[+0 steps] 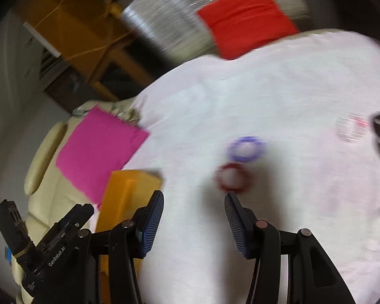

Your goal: Organize jewelry

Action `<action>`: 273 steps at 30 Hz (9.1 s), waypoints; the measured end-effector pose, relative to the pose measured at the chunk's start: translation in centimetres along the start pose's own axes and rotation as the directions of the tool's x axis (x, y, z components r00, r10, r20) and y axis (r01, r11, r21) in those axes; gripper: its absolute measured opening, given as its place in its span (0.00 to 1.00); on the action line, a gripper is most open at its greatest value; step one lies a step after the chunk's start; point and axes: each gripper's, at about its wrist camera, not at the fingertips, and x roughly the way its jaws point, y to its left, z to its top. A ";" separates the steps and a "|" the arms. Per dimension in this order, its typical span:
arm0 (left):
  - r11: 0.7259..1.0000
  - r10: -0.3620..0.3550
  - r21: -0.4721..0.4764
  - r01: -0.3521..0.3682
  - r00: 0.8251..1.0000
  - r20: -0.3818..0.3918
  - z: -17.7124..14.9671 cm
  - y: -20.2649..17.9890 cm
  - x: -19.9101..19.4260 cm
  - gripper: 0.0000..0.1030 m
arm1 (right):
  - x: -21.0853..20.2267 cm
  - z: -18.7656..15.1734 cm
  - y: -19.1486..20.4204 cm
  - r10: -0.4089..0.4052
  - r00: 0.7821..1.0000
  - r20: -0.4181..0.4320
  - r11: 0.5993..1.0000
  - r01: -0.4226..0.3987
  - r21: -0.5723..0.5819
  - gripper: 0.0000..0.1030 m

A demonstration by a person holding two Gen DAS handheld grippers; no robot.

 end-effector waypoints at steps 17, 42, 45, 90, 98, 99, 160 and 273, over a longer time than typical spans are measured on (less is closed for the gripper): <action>0.997 -0.068 0.030 0.070 0.996 -0.058 -0.8 -8.6 7.6 0.56 | -10.0 4.9 -18.5 -0.136 0.984 0.116 0.905 0.076 0.418 0.40; 0.996 -0.056 0.056 0.065 0.987 -0.152 -1.9 -8.8 11.2 0.56 | -5.5 6.2 -24.0 -0.220 0.976 0.007 0.824 0.182 0.537 0.28; 0.996 -0.056 0.053 0.066 0.984 -0.171 -2.1 -8.9 11.6 0.56 | -5.5 6.1 -23.7 -0.235 0.972 0.007 0.837 0.198 0.510 0.16; 0.996 -0.063 0.055 0.075 0.980 -0.187 -2.3 -8.7 11.6 0.56 | -1.1 5.5 -17.1 0.034 0.979 -0.200 0.957 0.026 0.290 0.08; 0.996 -0.063 0.057 0.075 0.981 -0.184 -2.1 -8.7 11.6 0.56 | -4.0 6.1 -15.3 0.143 0.988 -0.060 0.965 -0.126 0.229 0.08; 0.996 -0.063 0.054 0.074 0.981 -0.184 -2.1 -8.6 11.7 0.56 | -4.3 6.1 -15.2 0.159 0.986 -0.048 0.962 -0.144 0.232 0.08; 0.952 -0.303 -0.023 0.304 0.936 -0.179 -1.3 -8.6 13.7 0.09 | -3.8 5.5 -14.8 0.129 0.988 0.087 0.940 -0.150 0.307 0.07; 0.962 -0.267 0.027 0.273 0.954 -0.139 -1.2 -8.4 12.1 0.19 | -4.1 5.2 -14.6 0.067 0.996 0.052 0.961 -0.079 0.265 0.06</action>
